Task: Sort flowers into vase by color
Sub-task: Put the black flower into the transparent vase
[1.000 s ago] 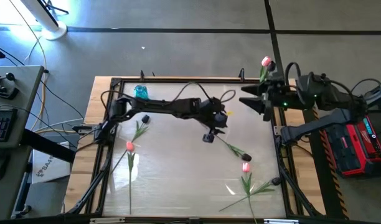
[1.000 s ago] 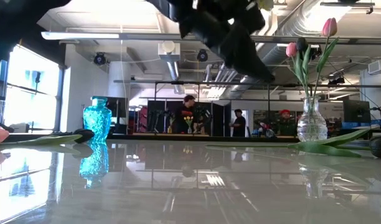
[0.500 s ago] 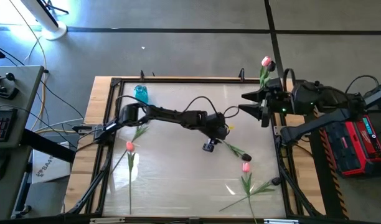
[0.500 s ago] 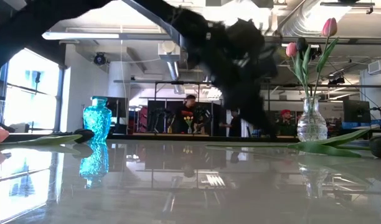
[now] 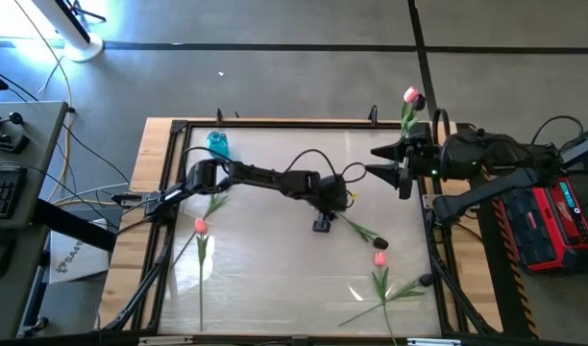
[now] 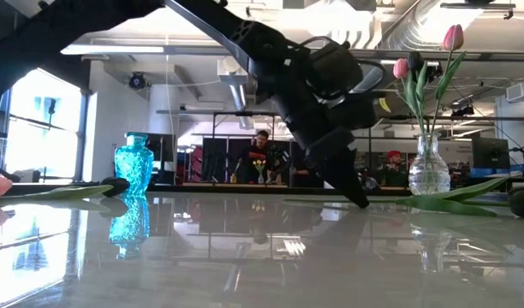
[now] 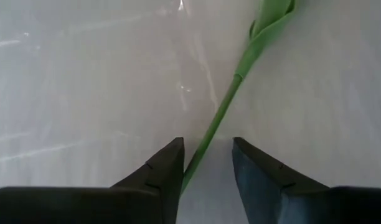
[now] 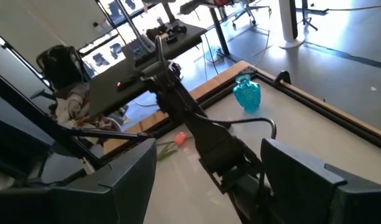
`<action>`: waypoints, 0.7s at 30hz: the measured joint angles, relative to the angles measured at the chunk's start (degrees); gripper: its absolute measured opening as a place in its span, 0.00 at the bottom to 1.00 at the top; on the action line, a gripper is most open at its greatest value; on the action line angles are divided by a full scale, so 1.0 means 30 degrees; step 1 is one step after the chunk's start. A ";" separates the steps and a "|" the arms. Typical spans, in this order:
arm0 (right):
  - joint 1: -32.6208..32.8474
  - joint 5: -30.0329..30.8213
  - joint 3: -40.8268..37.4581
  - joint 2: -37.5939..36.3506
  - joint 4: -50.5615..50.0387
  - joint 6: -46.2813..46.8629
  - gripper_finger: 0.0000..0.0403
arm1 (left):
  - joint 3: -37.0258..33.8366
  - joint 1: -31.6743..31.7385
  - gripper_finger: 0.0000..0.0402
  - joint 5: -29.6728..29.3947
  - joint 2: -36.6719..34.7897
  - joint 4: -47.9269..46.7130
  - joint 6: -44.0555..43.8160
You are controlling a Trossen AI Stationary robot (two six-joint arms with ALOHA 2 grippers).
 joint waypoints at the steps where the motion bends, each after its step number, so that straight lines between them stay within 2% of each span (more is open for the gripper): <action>1: 0.0000 0.0025 0.0000 0.0000 -0.0153 0.0000 0.68 | 0.0000 0.0052 0.29 0.0000 0.0000 -0.0024 -0.0142; 8: -0.0019 0.0627 0.0000 0.0000 -0.1670 0.0188 0.68 | 0.0000 0.0352 0.09 0.0124 0.0015 -0.0105 -0.0649; 11: -0.0095 0.0779 0.0000 0.0000 -0.2482 0.0219 0.68 | -0.0007 0.0589 0.02 0.0814 0.0029 -0.0105 -0.1533; 16: -0.0095 0.3739 0.0000 0.0171 -0.3484 0.0945 0.68 | -0.0008 0.0953 0.01 0.1575 0.0011 -0.0159 -0.3666; 21: -0.0113 0.4172 0.0000 0.0310 -0.4680 0.1079 0.68 | 0.0399 0.1718 0.00 0.4015 0.0029 -0.0557 -0.6261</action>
